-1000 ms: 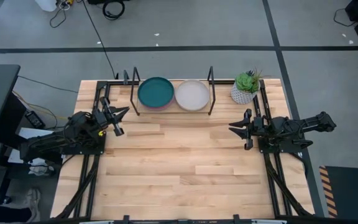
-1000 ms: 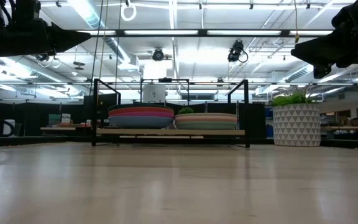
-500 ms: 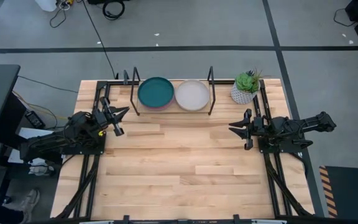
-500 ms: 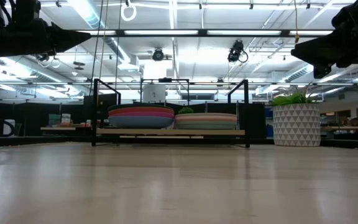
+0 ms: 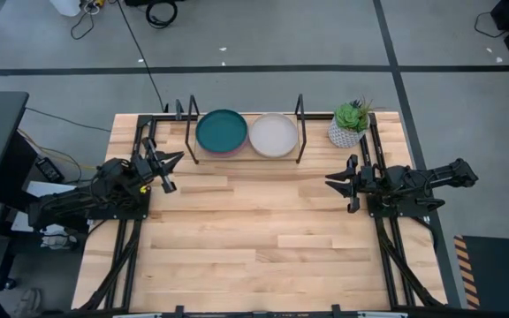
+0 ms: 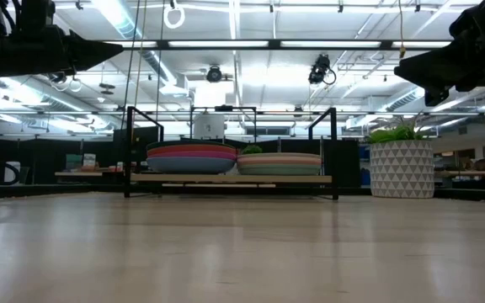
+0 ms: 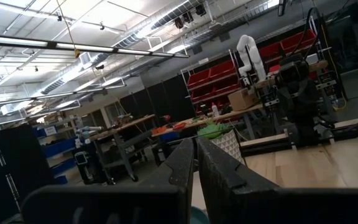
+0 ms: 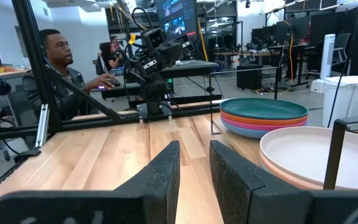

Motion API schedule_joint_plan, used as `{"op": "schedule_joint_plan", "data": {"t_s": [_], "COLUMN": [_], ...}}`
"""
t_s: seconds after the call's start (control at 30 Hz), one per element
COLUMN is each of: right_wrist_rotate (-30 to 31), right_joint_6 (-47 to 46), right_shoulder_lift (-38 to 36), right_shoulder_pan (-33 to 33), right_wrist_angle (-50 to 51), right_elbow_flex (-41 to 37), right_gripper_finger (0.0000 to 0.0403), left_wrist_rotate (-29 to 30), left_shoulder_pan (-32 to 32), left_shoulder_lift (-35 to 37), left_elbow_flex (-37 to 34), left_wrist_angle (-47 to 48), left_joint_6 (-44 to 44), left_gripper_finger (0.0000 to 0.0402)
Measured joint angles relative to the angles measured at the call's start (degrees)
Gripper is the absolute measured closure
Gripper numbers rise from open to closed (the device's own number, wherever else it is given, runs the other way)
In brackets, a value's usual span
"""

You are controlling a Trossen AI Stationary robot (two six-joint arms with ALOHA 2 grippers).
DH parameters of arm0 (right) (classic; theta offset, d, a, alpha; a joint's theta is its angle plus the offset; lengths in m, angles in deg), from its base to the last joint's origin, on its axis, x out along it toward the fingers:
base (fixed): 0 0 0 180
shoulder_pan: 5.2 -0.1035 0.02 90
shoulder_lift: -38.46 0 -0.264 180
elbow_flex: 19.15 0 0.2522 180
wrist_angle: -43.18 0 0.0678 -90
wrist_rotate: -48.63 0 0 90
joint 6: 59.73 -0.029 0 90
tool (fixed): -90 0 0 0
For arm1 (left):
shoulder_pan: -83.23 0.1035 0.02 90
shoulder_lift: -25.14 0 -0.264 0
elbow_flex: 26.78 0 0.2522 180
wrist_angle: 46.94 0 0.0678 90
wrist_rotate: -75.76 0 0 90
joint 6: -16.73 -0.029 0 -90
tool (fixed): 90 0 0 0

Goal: Place and stack plates onto a shelf
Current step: Return to Home Position

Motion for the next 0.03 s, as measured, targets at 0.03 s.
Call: {"op": "schedule_joint_plan", "data": {"t_s": [0.03], "right_wrist_rotate": [0.0], "right_joint_6": [0.0], "right_shoulder_lift": [0.0], "right_shoulder_pan": [0.0], "right_wrist_angle": [0.0], "right_elbow_flex": [0.0], "right_gripper_finger": [0.0309], "left_wrist_rotate": [0.0], "left_shoulder_pan": [0.0], "left_shoulder_lift": [0.0], "left_elbow_flex": [0.0], "left_wrist_angle": [0.0], "left_joint_6": [0.0], "left_gripper_finger": [0.0370]}}
